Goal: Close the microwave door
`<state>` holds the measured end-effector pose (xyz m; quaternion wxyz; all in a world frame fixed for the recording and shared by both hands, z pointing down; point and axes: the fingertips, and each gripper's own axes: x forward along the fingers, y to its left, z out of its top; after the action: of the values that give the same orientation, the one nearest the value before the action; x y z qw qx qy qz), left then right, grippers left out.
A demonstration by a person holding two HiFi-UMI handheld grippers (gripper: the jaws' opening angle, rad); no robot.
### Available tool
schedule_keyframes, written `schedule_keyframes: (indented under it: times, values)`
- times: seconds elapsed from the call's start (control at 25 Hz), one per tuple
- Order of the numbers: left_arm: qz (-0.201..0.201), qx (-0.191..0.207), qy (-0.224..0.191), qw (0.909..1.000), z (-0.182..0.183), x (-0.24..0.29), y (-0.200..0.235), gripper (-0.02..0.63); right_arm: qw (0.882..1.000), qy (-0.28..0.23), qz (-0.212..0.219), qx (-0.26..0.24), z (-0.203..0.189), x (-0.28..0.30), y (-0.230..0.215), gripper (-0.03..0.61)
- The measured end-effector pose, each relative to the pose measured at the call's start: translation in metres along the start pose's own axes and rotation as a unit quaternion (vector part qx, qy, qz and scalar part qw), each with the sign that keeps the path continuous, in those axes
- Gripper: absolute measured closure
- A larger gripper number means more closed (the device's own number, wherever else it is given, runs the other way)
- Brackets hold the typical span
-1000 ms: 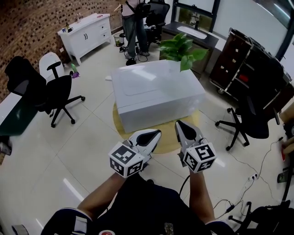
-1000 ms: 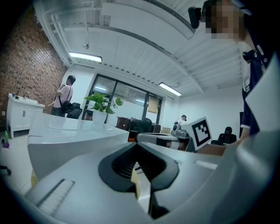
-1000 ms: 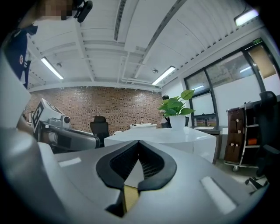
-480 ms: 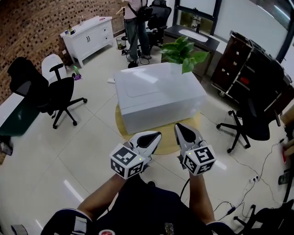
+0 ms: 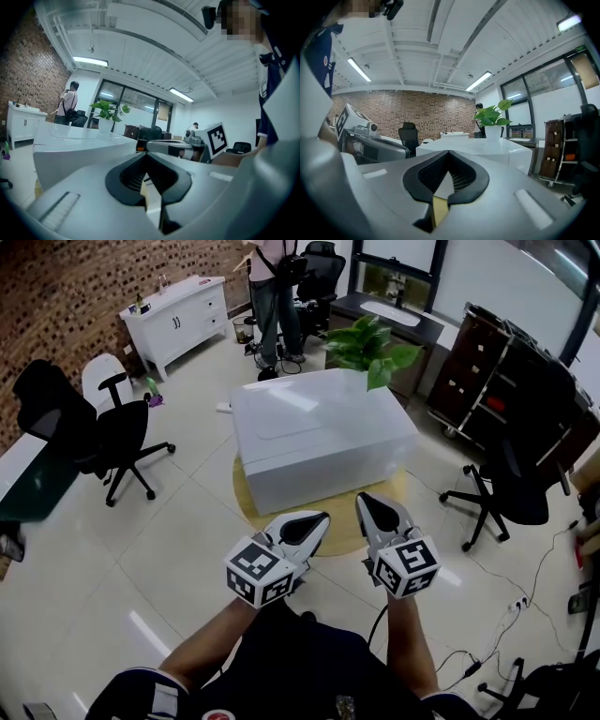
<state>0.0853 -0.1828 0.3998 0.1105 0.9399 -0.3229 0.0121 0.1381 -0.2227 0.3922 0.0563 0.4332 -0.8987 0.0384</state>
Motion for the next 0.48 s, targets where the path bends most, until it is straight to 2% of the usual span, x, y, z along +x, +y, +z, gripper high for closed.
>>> schedule_keyframes:
  times: [0.48]
  values:
    - [0.004,-0.001,0.001,1.0000,-0.0010,-0.0011,0.0015,0.609,1.000,-0.006,0.002,0.003,0.0025,0.0013,0.0000,0.577]
